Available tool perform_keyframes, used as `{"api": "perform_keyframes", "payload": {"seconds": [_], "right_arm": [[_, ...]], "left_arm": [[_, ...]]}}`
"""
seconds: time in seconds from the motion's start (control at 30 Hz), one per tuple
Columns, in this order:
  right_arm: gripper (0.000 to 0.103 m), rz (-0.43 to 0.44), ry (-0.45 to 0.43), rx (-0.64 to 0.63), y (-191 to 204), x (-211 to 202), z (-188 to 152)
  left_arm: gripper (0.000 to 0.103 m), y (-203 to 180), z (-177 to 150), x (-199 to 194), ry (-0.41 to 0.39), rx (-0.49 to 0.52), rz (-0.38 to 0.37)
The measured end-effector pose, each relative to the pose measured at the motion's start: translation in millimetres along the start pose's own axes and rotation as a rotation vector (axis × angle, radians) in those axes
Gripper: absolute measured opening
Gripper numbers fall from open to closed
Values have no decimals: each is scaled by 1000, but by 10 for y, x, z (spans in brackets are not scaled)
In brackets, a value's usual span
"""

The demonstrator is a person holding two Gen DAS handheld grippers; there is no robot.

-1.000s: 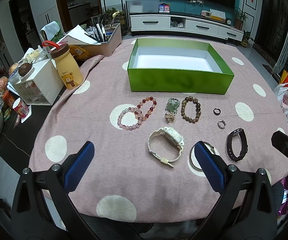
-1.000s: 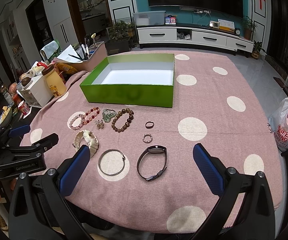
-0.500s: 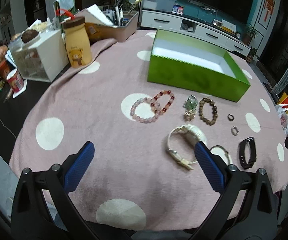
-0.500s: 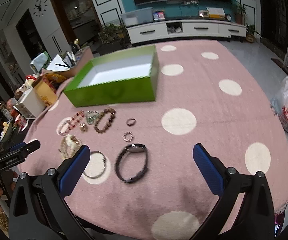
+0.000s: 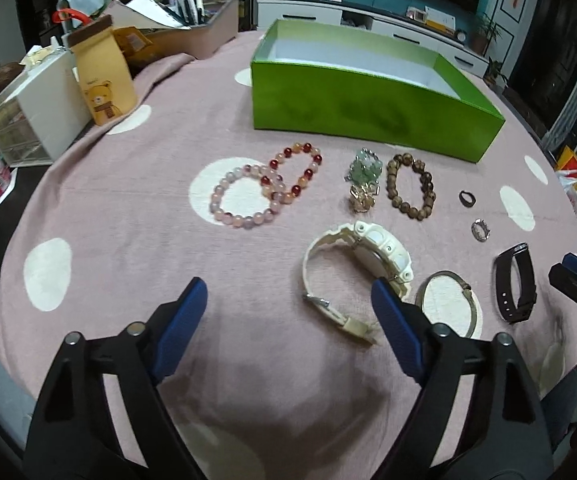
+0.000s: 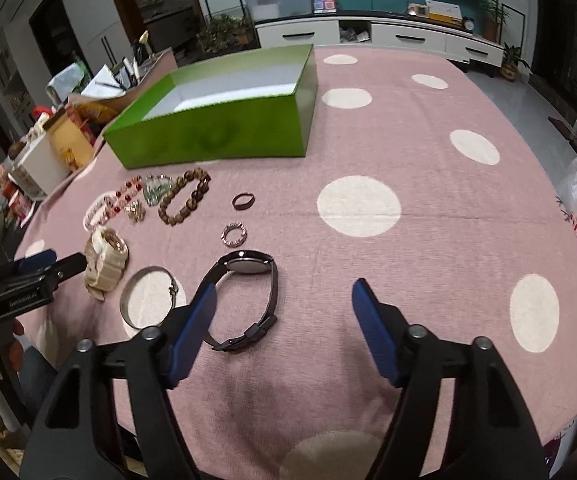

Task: Organize jewelry
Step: 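Close the left gripper on the white watch while the right gripper grasps the black smart band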

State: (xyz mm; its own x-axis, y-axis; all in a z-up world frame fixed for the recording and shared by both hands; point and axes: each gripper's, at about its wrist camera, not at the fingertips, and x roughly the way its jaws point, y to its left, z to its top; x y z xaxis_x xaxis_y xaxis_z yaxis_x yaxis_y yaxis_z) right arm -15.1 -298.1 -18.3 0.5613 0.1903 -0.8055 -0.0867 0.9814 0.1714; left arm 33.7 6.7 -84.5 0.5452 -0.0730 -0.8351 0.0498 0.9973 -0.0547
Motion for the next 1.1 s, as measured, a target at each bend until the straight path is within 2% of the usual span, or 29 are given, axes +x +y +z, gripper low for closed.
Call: {"api": "perform_keyframes", "payload": {"seconds": [0.23, 0.4, 0.47, 0.6, 0.7, 0.77, 0.87, 1.1], "right_arm": [[53, -20, 33, -48, 82, 192, -21], [38, -40, 46, -84, 140, 278, -24], [31, -53, 49, -99, 153, 313, -30], [21, -68, 52, -110, 166, 376, -40], [13, -79, 43, -113, 157, 394, -35], [6, -77, 36, -112, 144, 407, -29], [2, -60, 25, -103, 132, 397, -24], [2, -37, -4, -103, 162, 289, 22]], "left_arm": [[67, -74, 14, 140, 19, 23, 1], [50, -94, 39, 246, 40, 33, -2], [47, -111, 44, 264, 36, 43, 1], [25, -129, 54, 273, 24, 58, -4], [13, -137, 65, 278, 20, 63, -24], [13, -139, 68, 280, 17, 63, -30], [12, -109, 68, 278, 14, 44, -49], [11, -84, 85, 152, -23, 25, -76]]}}
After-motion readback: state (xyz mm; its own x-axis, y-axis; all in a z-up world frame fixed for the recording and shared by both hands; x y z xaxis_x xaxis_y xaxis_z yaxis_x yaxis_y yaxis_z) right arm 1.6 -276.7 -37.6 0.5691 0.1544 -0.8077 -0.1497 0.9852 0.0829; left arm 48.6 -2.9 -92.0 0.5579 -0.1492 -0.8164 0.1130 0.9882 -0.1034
